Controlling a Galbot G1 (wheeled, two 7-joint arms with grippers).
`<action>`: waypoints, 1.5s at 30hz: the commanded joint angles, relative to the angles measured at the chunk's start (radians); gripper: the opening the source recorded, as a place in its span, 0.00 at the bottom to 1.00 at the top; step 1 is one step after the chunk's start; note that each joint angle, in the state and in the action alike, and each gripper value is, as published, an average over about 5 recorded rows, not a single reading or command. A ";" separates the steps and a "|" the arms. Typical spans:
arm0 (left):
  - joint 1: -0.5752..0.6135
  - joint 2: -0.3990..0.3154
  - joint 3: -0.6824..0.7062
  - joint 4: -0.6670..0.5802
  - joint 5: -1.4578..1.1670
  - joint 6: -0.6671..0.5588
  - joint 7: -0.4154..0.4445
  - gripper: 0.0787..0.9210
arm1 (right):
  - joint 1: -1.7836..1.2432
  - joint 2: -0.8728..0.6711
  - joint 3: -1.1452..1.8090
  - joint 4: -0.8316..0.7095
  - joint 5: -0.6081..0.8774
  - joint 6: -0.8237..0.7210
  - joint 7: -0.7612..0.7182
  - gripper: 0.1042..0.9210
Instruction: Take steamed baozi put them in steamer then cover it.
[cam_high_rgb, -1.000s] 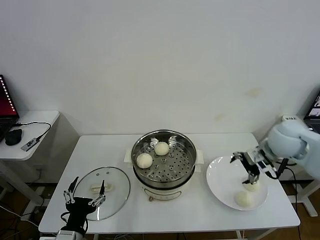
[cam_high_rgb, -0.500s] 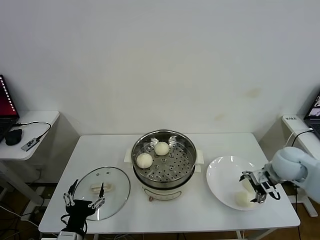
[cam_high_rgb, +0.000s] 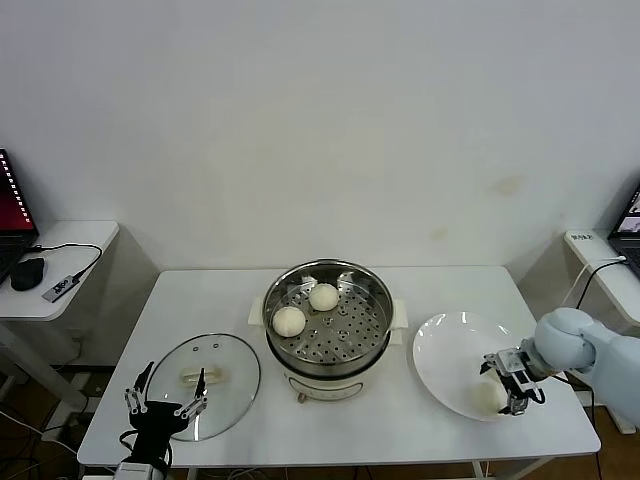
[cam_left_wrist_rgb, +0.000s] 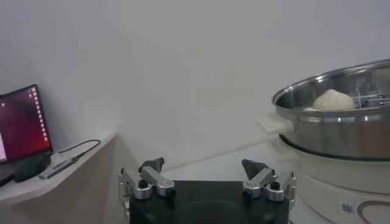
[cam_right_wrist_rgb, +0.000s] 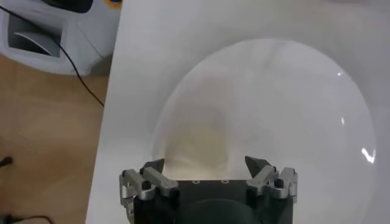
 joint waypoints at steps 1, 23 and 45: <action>0.000 0.000 -0.001 0.002 0.000 0.001 0.000 0.88 | -0.036 0.028 0.028 -0.043 -0.003 -0.004 -0.004 0.79; -0.004 -0.001 -0.002 -0.013 -0.002 0.001 -0.003 0.88 | 0.258 0.018 -0.104 -0.028 0.099 -0.028 -0.061 0.61; -0.017 0.011 -0.006 -0.018 -0.009 0.001 -0.003 0.88 | 0.981 0.307 -0.468 -0.046 0.347 -0.058 -0.037 0.62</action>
